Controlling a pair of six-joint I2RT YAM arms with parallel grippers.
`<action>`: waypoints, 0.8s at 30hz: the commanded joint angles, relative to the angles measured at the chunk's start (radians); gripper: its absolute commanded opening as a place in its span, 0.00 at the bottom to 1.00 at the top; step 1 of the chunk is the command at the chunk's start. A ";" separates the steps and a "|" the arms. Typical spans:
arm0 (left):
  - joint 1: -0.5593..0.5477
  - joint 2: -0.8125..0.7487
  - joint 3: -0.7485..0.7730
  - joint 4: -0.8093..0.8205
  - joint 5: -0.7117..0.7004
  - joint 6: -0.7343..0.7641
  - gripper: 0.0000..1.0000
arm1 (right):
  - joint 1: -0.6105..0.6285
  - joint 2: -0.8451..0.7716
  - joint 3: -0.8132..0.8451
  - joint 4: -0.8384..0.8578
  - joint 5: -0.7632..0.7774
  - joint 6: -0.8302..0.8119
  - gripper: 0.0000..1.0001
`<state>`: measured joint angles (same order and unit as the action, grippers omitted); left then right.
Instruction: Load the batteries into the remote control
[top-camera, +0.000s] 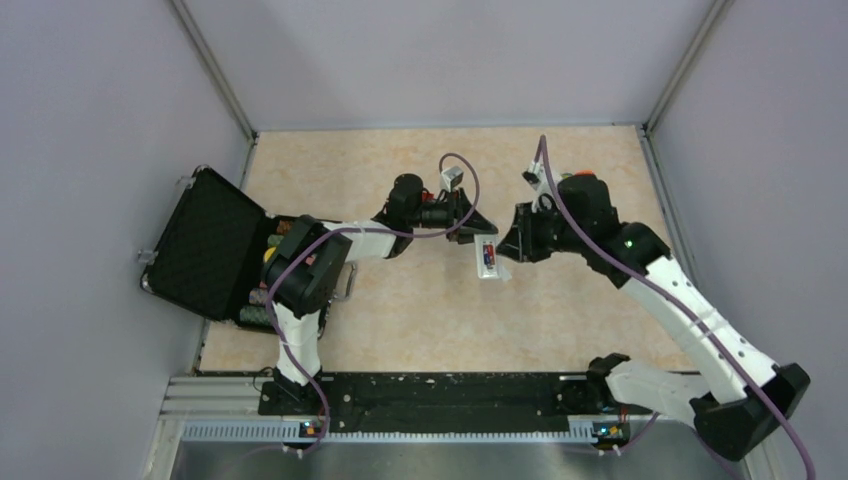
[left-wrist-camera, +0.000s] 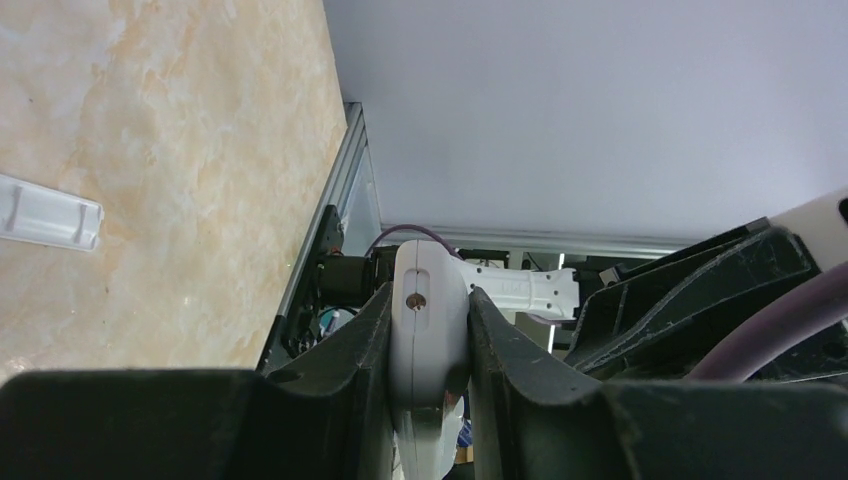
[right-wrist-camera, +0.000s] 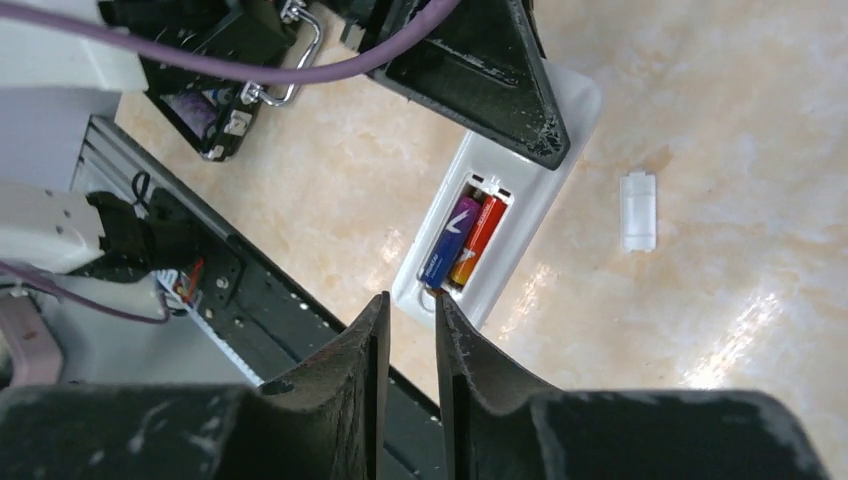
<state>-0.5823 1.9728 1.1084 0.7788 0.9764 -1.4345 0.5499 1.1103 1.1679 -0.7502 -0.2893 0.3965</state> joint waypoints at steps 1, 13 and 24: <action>0.000 -0.033 -0.006 0.058 0.028 -0.062 0.00 | 0.007 -0.143 -0.114 0.198 -0.048 -0.221 0.23; -0.001 -0.006 0.014 0.214 0.107 -0.238 0.00 | 0.027 -0.318 -0.362 0.512 -0.163 -0.488 0.28; -0.002 -0.008 0.007 0.208 0.098 -0.236 0.00 | 0.116 -0.251 -0.356 0.502 -0.112 -0.584 0.23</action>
<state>-0.5823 1.9732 1.1023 0.9157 1.0588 -1.6539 0.6498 0.8619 0.8043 -0.2771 -0.4160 -0.1143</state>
